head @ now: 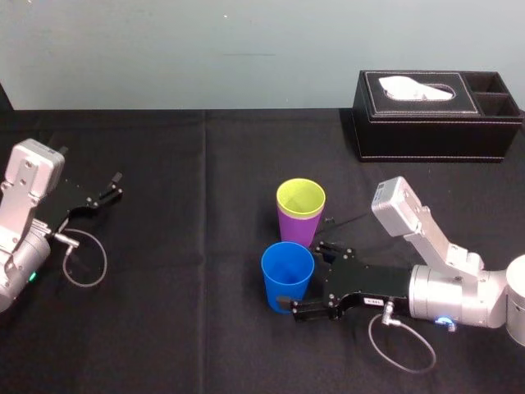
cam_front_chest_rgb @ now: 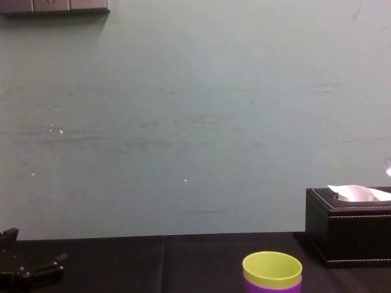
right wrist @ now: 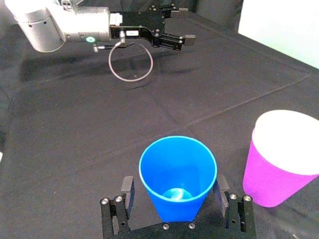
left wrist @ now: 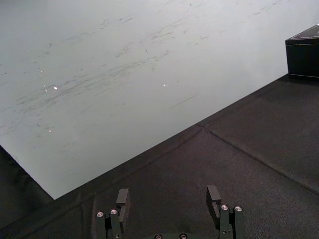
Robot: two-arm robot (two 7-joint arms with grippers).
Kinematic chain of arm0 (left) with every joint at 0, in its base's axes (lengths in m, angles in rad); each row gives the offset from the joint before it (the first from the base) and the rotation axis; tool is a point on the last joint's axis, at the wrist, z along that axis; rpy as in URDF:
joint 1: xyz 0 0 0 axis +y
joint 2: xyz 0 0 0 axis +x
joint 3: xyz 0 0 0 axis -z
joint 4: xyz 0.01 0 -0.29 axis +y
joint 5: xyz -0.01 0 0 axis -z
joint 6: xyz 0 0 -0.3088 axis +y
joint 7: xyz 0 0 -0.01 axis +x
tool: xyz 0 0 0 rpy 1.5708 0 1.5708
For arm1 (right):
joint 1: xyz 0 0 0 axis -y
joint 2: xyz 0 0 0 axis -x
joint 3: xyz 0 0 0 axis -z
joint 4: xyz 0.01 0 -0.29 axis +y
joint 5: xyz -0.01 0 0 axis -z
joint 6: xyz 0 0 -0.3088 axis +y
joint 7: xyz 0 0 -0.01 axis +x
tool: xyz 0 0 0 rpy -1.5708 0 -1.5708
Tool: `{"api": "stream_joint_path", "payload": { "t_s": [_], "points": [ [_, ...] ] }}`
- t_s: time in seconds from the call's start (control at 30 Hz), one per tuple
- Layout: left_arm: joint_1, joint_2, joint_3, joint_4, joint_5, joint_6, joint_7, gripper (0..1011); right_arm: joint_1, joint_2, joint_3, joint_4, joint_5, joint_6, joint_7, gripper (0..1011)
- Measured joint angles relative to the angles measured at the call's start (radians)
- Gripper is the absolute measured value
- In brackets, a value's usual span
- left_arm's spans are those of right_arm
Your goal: Stack the three plastic cups sequentially using one hand.
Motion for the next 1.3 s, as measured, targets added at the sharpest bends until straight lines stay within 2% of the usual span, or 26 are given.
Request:
{"api": "stream_joint_path", "payload": {
  "t_s": [0.4,0.67,0.8,1.0,1.3],
  "points": [
    [0.0,0.0,0.0,0.0,0.0,0.0,0.0,1011,0.033,-0.039,-0.022,0.053,-0.009,-0.018,0.006,1003],
    [0.0,0.0,0.0,0.0,0.0,0.0,0.0,1011,0.033,-0.038,-0.021,0.051,-0.009,-0.017,0.006,998],
    [0.0,0.0,0.0,0.0,0.0,0.0,0.0,1012,0.032,-0.037,-0.021,0.05,-0.009,-0.016,0.005,931],
    [0.0,0.0,0.0,0.0,0.0,0.0,0.0,1011,0.032,-0.037,-0.021,0.049,-0.009,-0.015,0.005,773],
    [0.0,0.0,0.0,0.0,0.0,0.0,0.0,1011,0.032,-0.036,-0.02,0.048,-0.009,-0.014,0.005,732]
  ]
}}
